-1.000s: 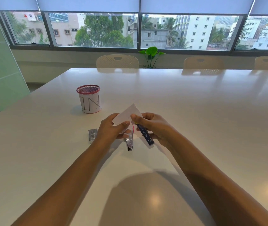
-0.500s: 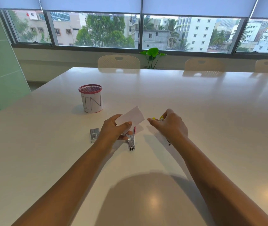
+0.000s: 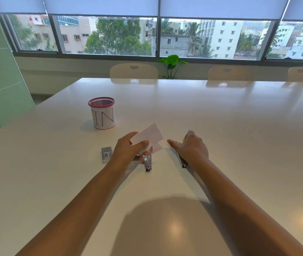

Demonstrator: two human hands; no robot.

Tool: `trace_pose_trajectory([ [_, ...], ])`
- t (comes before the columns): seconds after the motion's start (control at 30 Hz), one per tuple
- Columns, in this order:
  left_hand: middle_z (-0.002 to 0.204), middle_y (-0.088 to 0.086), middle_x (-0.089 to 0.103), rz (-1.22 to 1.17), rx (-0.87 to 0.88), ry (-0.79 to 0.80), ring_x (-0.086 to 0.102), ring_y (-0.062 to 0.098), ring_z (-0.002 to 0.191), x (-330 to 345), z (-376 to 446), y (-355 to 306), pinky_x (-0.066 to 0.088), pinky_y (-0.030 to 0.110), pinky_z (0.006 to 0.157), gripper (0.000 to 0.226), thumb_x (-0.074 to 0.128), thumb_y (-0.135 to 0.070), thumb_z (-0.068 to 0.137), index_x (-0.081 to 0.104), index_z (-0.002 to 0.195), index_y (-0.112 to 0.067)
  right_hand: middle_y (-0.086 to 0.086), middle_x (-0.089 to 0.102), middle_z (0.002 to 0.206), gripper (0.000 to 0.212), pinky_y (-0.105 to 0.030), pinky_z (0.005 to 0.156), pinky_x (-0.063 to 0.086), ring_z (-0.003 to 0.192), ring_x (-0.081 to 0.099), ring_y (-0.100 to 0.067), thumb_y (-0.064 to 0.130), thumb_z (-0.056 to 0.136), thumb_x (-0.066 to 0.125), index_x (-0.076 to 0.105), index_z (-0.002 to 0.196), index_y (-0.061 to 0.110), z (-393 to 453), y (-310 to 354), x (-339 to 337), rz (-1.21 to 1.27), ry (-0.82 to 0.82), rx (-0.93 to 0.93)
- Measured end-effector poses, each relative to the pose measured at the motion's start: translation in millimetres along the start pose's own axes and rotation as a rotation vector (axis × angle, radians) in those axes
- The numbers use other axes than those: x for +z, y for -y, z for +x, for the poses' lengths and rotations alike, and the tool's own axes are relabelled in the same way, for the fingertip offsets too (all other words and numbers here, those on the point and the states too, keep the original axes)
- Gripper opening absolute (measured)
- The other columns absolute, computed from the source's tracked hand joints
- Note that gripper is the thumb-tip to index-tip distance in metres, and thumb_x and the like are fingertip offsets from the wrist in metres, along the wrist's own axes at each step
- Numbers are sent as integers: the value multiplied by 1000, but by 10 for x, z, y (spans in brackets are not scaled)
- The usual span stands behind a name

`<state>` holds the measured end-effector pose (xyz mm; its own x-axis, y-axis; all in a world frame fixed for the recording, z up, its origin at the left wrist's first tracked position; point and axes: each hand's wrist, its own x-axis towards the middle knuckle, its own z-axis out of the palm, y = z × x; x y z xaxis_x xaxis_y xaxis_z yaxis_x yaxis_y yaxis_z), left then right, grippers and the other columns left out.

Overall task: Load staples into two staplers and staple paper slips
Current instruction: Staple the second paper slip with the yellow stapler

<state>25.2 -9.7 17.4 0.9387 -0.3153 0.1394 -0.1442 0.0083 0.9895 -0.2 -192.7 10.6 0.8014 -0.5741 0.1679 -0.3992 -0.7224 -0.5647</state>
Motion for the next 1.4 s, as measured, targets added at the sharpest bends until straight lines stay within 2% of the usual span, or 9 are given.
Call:
trace_pose_trajectory([
  [0.33,83,-4,63,18,-12,-7,65,4,57,7,-4,2,54,18,50,16,59,-13,87,55,94,-26,-10,64,99,61,-30,61,39,89,62,-28,61,77,61,48,105,8,9,-3,21,-90,23,-17],
  [0.47,85,-3,64,21,-27,-12,65,2,55,-6,15,12,56,19,53,17,60,-14,86,55,100,-22,-11,63,105,68,-31,65,39,97,61,-30,65,76,58,48,109,7,33,-31,-13,-78,51,1],
  [0.7,78,-6,62,-18,-32,-47,64,1,50,-2,15,-9,54,17,48,15,60,-11,86,54,90,-24,-9,63,106,65,-31,66,38,97,60,-28,67,80,49,47,112,11,59,-36,-94,-66,3,-14],
  [0.83,81,-4,64,-88,-33,-88,65,4,51,-22,22,-20,55,19,50,18,60,-11,86,54,89,-27,-3,58,104,43,-27,64,37,82,56,-18,45,85,59,46,117,19,78,11,-156,137,-41,-266],
  [0.9,87,2,66,-107,-38,-81,67,8,55,-41,28,-19,57,22,55,23,61,-13,85,54,103,-24,-1,53,107,46,-24,64,39,79,54,-13,34,83,65,46,123,23,60,58,-161,227,-6,-427],
  [1.0,94,4,66,-138,-88,-78,69,14,61,-56,49,-16,59,28,62,36,64,-16,82,51,115,-25,1,46,114,53,-7,67,38,86,52,-9,28,81,69,46,129,26,2,127,-137,321,76,-583],
  [1.13,92,11,68,-275,-154,-43,67,14,57,-49,34,-30,58,23,55,30,60,-14,84,54,113,-18,6,45,119,41,-1,69,38,95,50,-9,30,81,68,53,119,36,-50,182,-127,404,144,-661],
  [1.3,66,7,70,-328,-134,-9,65,12,51,-48,25,-14,56,20,51,17,56,-14,88,58,105,-11,6,48,114,16,-7,72,34,97,51,-10,24,83,67,63,97,31,-84,218,-159,485,220,-640],
  [1.4,78,11,69,-323,-139,-32,64,13,49,-55,22,-39,56,21,49,20,50,-19,92,59,105,-7,7,53,109,10,-10,71,37,93,54,-9,22,83,68,65,91,27,-102,247,-172,557,222,-597],
])
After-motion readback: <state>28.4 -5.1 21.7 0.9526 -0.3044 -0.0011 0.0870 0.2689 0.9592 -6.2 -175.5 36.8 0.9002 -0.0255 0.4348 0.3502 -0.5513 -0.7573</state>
